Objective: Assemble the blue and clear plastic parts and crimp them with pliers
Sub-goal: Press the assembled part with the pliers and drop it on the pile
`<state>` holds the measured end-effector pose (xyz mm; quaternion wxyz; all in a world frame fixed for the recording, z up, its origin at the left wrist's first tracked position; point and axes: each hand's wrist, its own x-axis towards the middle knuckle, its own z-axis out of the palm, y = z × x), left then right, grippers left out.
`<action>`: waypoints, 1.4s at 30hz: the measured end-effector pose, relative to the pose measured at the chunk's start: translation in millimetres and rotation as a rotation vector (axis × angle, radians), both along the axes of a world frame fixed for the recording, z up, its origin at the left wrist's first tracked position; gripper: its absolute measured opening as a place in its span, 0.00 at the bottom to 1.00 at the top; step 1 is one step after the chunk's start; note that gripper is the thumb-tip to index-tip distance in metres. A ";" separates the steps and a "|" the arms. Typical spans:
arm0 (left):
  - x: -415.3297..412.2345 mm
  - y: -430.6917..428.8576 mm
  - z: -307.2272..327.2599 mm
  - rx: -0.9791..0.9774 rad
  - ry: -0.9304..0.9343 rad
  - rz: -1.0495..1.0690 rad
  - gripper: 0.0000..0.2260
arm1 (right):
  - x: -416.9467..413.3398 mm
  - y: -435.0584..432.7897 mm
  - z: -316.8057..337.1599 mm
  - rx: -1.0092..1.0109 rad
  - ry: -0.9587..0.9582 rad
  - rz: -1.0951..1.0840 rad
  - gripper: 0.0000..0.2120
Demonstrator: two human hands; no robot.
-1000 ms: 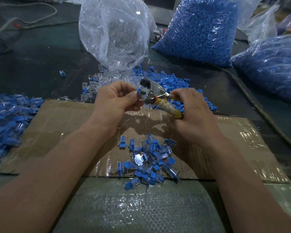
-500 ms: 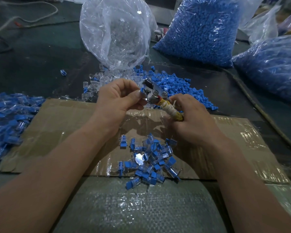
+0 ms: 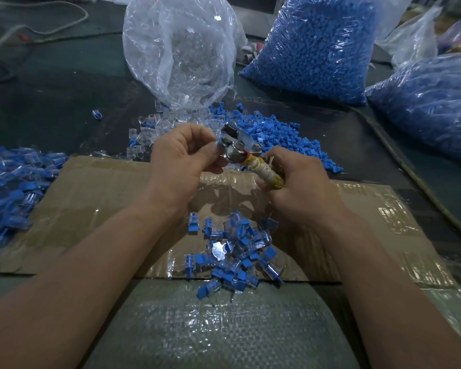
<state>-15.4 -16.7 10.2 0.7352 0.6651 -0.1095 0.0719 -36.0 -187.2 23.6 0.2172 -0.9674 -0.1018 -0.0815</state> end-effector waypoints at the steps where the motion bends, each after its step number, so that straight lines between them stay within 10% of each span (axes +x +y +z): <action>1: 0.1 0.0 0.0 0.000 0.005 0.005 0.07 | -0.1 0.5 -0.4 0.001 0.002 0.001 0.09; 18: 2.7 6.3 3.3 0.019 0.210 -0.014 0.06 | 10.4 -16.3 -12.8 0.033 -0.143 -0.161 0.12; 42: -6.4 7.2 5.1 0.422 0.260 -0.495 0.02 | 18.3 -48.6 -9.9 -0.090 0.164 -0.532 0.33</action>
